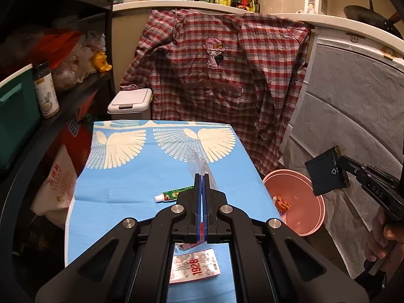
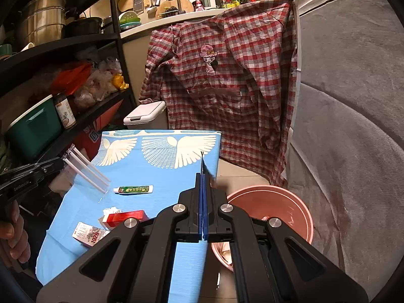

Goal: Collect trash
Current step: 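Carry the straws and black snack packet over the pink bucket with both tools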

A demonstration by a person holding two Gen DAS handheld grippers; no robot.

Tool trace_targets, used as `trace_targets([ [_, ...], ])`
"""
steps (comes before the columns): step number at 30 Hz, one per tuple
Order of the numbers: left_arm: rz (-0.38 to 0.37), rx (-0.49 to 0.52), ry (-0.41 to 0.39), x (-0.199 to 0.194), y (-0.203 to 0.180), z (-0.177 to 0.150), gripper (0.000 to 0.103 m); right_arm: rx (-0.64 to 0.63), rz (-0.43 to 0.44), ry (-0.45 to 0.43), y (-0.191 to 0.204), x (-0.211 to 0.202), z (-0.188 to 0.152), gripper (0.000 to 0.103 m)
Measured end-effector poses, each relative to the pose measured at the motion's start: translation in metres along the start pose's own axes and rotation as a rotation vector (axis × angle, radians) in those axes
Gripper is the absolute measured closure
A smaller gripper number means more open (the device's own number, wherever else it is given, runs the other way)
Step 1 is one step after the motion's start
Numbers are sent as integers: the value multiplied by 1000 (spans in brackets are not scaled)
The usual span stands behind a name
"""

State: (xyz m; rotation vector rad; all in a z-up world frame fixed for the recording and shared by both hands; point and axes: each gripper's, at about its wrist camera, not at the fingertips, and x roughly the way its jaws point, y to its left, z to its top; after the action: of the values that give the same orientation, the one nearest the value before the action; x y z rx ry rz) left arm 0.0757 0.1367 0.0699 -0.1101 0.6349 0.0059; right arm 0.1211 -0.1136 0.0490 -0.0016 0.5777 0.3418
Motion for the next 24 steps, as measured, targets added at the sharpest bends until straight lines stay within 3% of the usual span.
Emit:
trace_targets([
  [24,-88,61,38,32,-63,1,102,56,-59,23,-50,4,-9,102],
])
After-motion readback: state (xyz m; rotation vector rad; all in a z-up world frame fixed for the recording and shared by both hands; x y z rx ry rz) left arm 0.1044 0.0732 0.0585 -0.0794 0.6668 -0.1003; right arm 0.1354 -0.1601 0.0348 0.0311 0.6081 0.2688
